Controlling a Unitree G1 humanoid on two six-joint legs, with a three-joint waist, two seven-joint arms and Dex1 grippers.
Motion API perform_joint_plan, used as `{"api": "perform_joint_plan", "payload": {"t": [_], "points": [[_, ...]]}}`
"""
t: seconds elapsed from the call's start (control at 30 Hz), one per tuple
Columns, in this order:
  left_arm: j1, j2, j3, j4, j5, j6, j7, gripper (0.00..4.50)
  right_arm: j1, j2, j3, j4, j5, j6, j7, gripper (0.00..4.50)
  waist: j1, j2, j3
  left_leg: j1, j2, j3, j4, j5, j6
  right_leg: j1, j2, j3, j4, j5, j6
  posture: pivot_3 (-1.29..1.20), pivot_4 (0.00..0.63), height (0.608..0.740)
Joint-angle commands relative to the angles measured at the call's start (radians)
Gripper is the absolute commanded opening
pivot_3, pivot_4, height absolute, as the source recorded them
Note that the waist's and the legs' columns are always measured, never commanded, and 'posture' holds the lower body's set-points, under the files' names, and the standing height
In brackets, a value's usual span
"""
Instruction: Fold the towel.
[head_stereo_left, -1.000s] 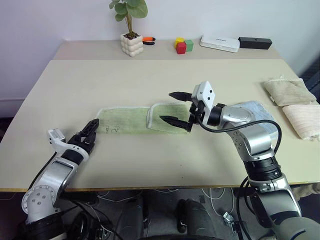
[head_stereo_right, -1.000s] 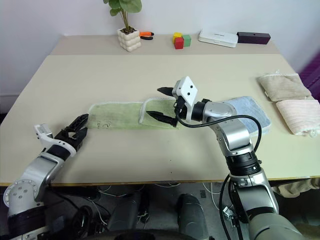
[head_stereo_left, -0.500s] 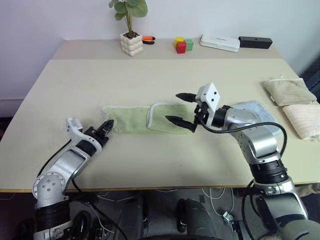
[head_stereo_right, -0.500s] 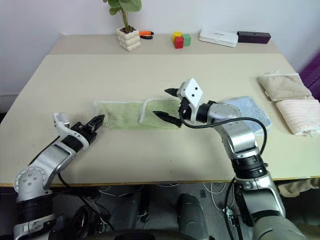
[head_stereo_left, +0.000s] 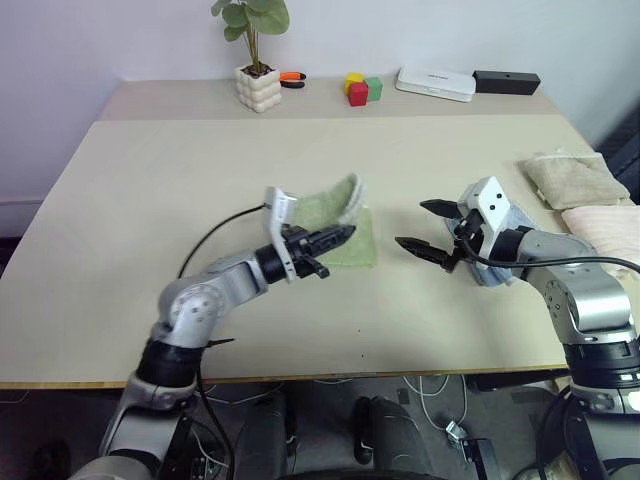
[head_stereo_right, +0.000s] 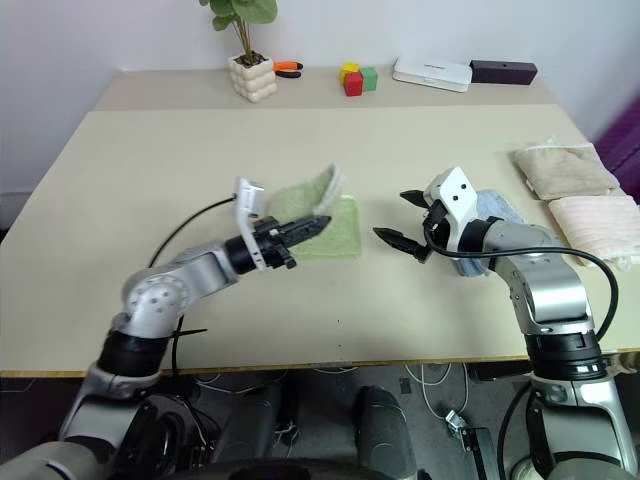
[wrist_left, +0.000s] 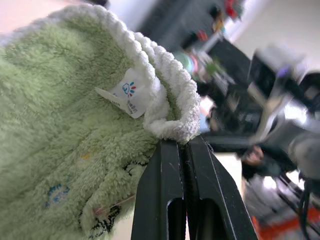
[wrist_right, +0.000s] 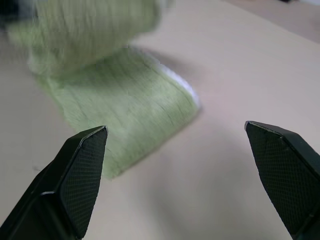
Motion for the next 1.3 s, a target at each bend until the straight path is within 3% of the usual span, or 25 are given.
{"api": "perform_joint_plan", "payload": {"t": [0.03,0.27,0.37,0.47,0.7,0.73,0.83,0.97,1.1,1.2,1.3], "points": [[-0.06,-0.036,-0.007,0.082,0.094,-0.065,-0.085,0.04,0.036,-0.044,-0.075,-0.085,0.024,0.022,-0.016,4.5,0.002,-0.001,0.0,-0.001,0.0,0.0,0.0,0.0,0.0,0.0,0.0,0.0,0.0,0.0,0.0,0.0,0.15,0.74],[-0.107,-0.117,-0.031,0.2,0.222,-0.086,-0.167,0.04,0.11,-0.063,-0.138,-0.158,0.045,0.062,-0.05,4.5,0.002,-0.001,0.001,-0.002,0.0,-0.002,0.002,-0.001,0.001,0.0,-0.001,0.0,-0.001,0.0,0.0,0.0,0.15,0.74],[-0.094,-0.134,-0.02,0.198,0.209,-0.028,-0.199,0.04,0.11,-0.055,-0.139,-0.18,0.058,0.078,-0.068,4.5,-0.001,-0.001,0.001,-0.002,0.0,-0.003,0.002,-0.001,0.001,0.0,-0.001,0.0,-0.001,0.0,0.0,0.0,0.15,0.74],[-0.09,-0.129,-0.032,0.193,0.256,-0.019,-0.2,0.83,0.101,-0.054,-0.139,-0.181,0.064,0.081,-0.076,4.5,0.0,-0.001,0.001,-0.002,0.0,-0.003,0.001,-0.001,0.001,-0.001,-0.001,0.0,0.0,0.0,0.0,0.0,0.15,0.74],[-0.048,-0.093,-0.001,0.109,0.259,0.01,-0.248,4.23,0.043,-0.043,-0.112,-0.139,0.062,0.059,-0.079,4.5,0.0,-0.001,0.001,-0.002,0.0,-0.003,0.002,-0.001,0.001,-0.001,-0.001,0.0,0.0,0.0,0.0,0.0,0.15,0.74],[-0.038,-0.088,0.014,0.073,0.234,0.011,-0.271,4.42,0.022,-0.027,-0.109,-0.127,0.062,0.051,-0.09,4.5,0.0,-0.001,0.001,-0.002,0.0,-0.003,0.002,-0.001,0.001,-0.001,-0.001,0.0,0.0,0.0,0.0,0.0,0.15,0.74],[-0.026,-0.088,0.046,0.009,0.213,-0.017,-0.297,4.42,-0.036,0.026,-0.111,-0.084,0.056,0.02,-0.135,4.5,-0.001,-0.001,0.001,-0.002,0.0,-0.003,0.002,-0.001,0.001,-0.001,-0.001,0.0,0.0,0.0,0.0,0.0,0.15,0.74],[-0.076,-0.094,0.205,0.002,0.146,-0.038,-0.249,4.42,-0.126,0.215,-0.091,-0.054,0.069,0.013,-0.282,4.5,-0.003,-0.001,0.001,-0.001,0.001,-0.003,0.002,0.0,0.001,-0.001,-0.001,0.0,0.001,0.0,0.0,0.0,0.15,0.74],[-0.11,-0.118,0.308,0.024,0.095,-0.029,-0.175,4.42,-0.151,0.317,-0.06,-0.062,0.061,0.021,-0.349,4.5,0.0,-0.001,0.001,-0.002,0.0,-0.002,0.002,0.0,0.001,0.0,-0.001,0.0,0.001,0.0,0.001,0.0,0.15,0.74],[-0.125,-0.157,0.348,0.066,0.163,-0.122,-0.073,3.57,-0.173,0.402,-0.021,-0.048,0.033,0.037,-0.438,3.61,0.0,-0.001,0.001,-0.003,-0.001,-0.001,0.003,0.0,0.002,0.0,-0.001,0.0,0.001,0.001,0.002,0.0,0.15,0.74],[-0.119,-0.207,0.355,0.097,0.199,-0.18,-0.009,2.09,-0.172,0.475,0.017,-0.029,-0.009,0.035,-0.516,2.14,-0.001,-0.001,0.001,-0.002,-0.001,-0.001,0.003,0.0,0.001,0.001,-0.001,0.0,0.002,0.001,0.002,0.0,0.15,0.74]]}}
